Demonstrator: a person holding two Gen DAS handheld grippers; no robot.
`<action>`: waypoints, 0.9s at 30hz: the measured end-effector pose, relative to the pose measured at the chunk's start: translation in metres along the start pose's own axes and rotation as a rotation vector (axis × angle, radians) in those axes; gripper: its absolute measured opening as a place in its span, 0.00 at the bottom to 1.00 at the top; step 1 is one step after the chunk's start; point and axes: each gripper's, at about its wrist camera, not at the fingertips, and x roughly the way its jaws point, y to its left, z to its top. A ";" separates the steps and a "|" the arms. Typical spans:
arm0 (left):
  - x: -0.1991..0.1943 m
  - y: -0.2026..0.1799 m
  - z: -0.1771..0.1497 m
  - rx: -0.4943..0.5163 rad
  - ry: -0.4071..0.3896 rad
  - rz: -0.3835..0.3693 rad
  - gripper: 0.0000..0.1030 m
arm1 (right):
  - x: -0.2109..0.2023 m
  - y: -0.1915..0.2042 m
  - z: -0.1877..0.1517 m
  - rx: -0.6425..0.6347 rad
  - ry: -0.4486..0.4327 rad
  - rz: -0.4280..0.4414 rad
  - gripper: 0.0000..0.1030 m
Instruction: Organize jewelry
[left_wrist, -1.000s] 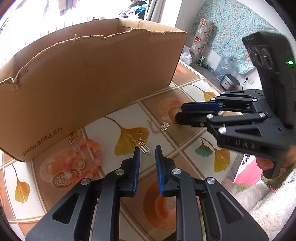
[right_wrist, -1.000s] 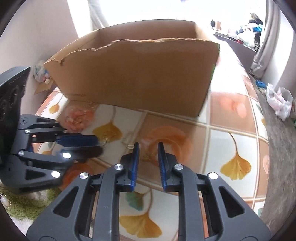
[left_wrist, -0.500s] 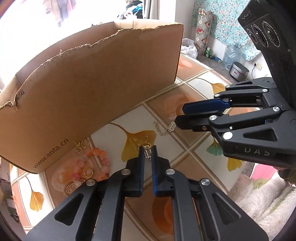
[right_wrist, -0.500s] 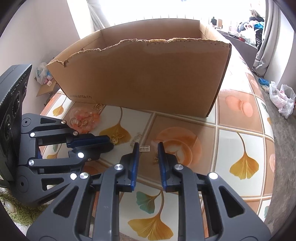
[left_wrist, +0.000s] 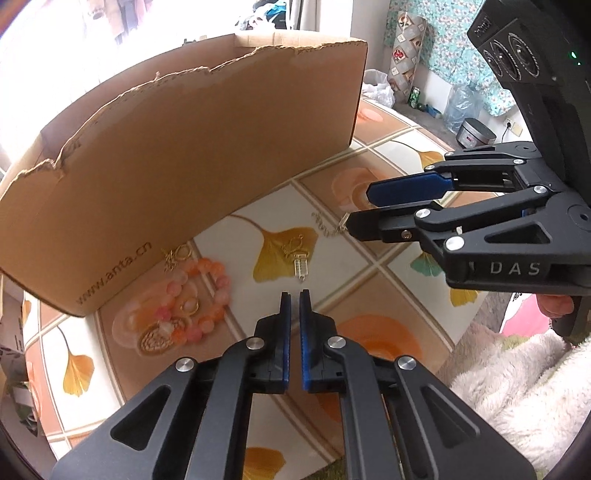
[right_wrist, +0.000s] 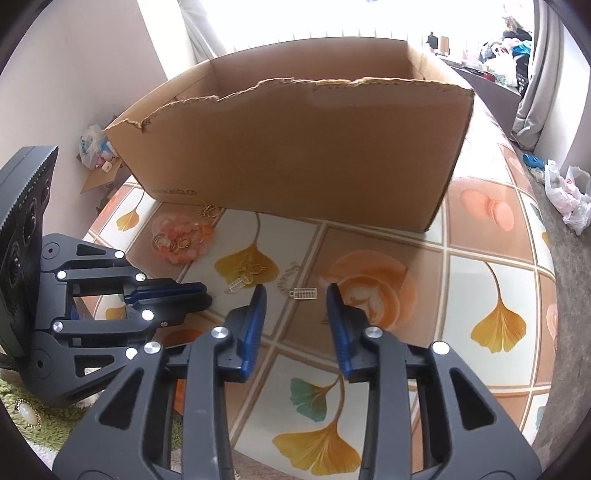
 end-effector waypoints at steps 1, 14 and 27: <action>-0.001 0.001 0.000 -0.005 0.002 -0.009 0.05 | 0.001 0.001 0.000 -0.002 0.001 0.001 0.33; 0.010 0.001 0.018 -0.033 -0.019 -0.048 0.11 | 0.000 -0.001 0.003 0.027 -0.020 -0.008 0.34; 0.013 -0.007 0.019 0.024 0.001 0.023 0.05 | -0.001 -0.009 0.001 0.043 -0.026 -0.002 0.34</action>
